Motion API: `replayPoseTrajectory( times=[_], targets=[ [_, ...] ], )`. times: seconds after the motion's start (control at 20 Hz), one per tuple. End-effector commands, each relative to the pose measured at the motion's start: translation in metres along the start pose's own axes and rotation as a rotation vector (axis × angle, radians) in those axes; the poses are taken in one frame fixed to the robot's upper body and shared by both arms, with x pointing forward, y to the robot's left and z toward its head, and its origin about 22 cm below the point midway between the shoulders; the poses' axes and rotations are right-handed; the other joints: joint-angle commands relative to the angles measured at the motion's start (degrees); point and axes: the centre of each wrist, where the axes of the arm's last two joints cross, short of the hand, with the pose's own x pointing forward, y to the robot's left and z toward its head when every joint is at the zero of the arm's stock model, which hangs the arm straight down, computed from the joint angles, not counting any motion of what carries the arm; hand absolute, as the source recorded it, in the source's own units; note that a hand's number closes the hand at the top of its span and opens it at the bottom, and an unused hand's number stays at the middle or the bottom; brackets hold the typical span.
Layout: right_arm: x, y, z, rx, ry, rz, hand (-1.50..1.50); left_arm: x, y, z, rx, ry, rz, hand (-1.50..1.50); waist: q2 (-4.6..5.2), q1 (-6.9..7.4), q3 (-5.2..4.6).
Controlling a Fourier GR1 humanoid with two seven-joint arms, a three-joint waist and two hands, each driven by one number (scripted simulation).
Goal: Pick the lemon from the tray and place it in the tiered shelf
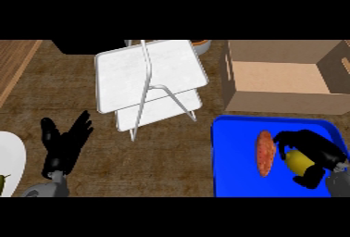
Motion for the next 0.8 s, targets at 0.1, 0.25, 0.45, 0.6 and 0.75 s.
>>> replayPoseTrajectory(
  times=[0.1,0.25,0.45,0.6,0.75],
  targets=[
    [0.100,0.039,-0.041,-0.001,-0.108,-0.077,1.50,0.005,0.009,0.002,0.022,0.012,0.012,0.00,0.04,-0.63,0.61],
    [0.182,0.066,-0.070,0.006,-0.168,-0.130,1.50,-0.006,0.001,0.006,-0.010,0.016,-0.001,0.00,-0.16,0.79,0.52],
    [0.240,0.040,-0.074,-0.048,-0.210,-0.069,1.50,0.005,-0.007,-0.001,-0.032,0.025,-0.009,0.00,0.05,1.97,0.64],
    [0.267,0.048,-0.054,-0.133,-0.242,-0.201,1.50,0.002,-0.008,-0.002,-0.022,0.019,-0.002,0.00,-0.09,0.77,0.77],
    [0.310,0.031,-0.028,-0.267,-0.303,-0.215,1.50,0.006,0.003,-0.003,-0.004,0.026,-0.011,0.00,-0.41,0.43,0.69]
  ],
)
